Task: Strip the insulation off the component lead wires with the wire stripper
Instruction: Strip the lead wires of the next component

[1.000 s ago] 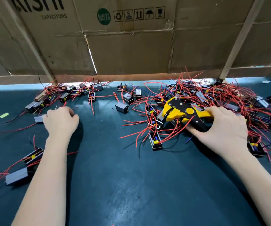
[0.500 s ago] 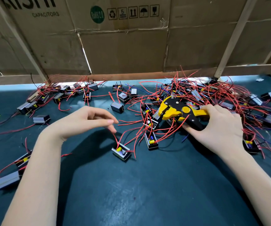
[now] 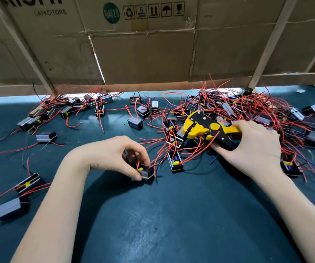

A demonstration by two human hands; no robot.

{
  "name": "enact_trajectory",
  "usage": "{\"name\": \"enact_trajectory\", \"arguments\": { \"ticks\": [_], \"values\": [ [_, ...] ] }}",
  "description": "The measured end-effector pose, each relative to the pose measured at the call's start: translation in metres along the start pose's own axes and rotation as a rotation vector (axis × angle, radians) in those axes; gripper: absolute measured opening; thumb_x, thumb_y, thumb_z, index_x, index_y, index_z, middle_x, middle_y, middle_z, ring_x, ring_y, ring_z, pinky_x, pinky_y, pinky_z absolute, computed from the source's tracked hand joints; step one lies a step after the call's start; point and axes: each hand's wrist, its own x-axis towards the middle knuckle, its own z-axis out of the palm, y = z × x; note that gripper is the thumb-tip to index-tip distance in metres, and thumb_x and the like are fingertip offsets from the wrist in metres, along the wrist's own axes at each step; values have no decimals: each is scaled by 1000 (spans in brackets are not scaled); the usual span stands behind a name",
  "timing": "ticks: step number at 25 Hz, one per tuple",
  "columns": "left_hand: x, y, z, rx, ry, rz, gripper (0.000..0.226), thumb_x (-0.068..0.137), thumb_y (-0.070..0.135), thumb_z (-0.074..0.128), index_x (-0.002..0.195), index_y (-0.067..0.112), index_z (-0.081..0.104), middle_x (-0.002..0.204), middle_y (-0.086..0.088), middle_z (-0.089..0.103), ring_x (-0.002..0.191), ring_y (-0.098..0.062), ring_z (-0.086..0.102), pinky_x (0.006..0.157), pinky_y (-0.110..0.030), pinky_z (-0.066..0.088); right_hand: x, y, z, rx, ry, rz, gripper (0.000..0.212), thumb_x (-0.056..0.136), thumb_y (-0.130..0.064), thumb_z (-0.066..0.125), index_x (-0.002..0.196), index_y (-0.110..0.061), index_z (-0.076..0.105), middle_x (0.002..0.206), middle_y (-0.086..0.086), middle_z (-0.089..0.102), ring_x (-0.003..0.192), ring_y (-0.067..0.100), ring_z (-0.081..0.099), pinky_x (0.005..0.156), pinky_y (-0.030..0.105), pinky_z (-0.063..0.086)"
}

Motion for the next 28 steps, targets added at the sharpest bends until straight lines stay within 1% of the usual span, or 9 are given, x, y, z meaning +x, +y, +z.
{"name": "enact_trajectory", "arguments": {
  "ticks": [3, 6, 8, 10, 12, 15, 17, 21, 28],
  "values": [
    [2, 3, 0, -27, 92, 34, 21, 73, 28, 86, 91, 28, 74, 81, 2, 72, 74, -11, 63, 74, -30, 49, 0, -1, -1, 8, 10, -1, 59, 64, -63, 75, 97, -16, 64, 90, 5, 64, 95, 32, 61, 82, 41, 36],
    [6, 6, 0, -97, 428, 140, 25, 71, 37, 83, 90, 24, 72, 86, 6, 71, 82, -7, 63, 79, -26, 46, 0, -2, -3, 11, 4, 7, 60, 65, -64, 73, 98, -15, 65, 91, 5, 64, 95, 32, 61, 82, 41, 35],
    [16, 11, 6, -260, 638, 204, 24, 75, 29, 79, 94, 17, 69, 88, 5, 70, 79, -10, 63, 79, -23, 50, 1, -3, -3, 17, 4, 11, 60, 66, -66, 72, 99, -16, 64, 93, 5, 65, 97, 32, 61, 83, 41, 35],
    [27, 22, 15, -430, 743, 234, 21, 79, 22, 74, 99, 20, 68, 89, 4, 68, 74, -10, 62, 74, -21, 52, 0, -4, -5, 30, 12, 17, 59, 67, -66, 70, 97, -16, 64, 93, 5, 65, 96, 32, 60, 83, 42, 36],
    [37, 28, 27, -437, 756, 220, 25, 81, 19, 70, 102, 33, 67, 97, 4, 69, 76, -6, 60, 75, -21, 51, 0, -4, -6, 48, 20, 23, 59, 66, -66, 67, 96, -15, 64, 93, 5, 64, 95, 32, 60, 82, 42, 36],
    [46, 29, 42, -162, 757, 84, 32, 83, 15, 73, 103, 39, 66, 103, 7, 68, 84, 2, 56, 83, -13, 41, 0, -4, -7, 55, 19, 27, 59, 66, -65, 66, 96, -15, 63, 93, 6, 64, 95, 32, 60, 83, 41, 34],
    [48, 28, 48, -50, 783, 39, 28, 81, 18, 74, 103, 35, 67, 101, 7, 66, 89, -3, 56, 82, -8, 38, 0, -4, -6, 46, 16, 26, 59, 67, -66, 67, 96, -15, 63, 94, 6, 64, 96, 32, 60, 83, 40, 34],
    [48, 31, 52, 86, 859, 111, 21, 83, 25, 76, 102, 20, 68, 97, 6, 62, 95, -8, 55, 87, -15, 40, 0, -4, -5, 45, 24, 14, 58, 67, -66, 67, 96, -16, 63, 93, 5, 64, 95, 31, 60, 81, 40, 34],
    [42, 41, 42, -322, 944, 371, 25, 89, 7, 68, 112, 14, 61, 101, 4, 67, 91, -8, 62, 85, -17, 46, 1, -4, -6, 57, 27, 21, 57, 66, -66, 66, 95, -17, 62, 92, 4, 64, 96, 31, 60, 82, 41, 36]
  ]
}}
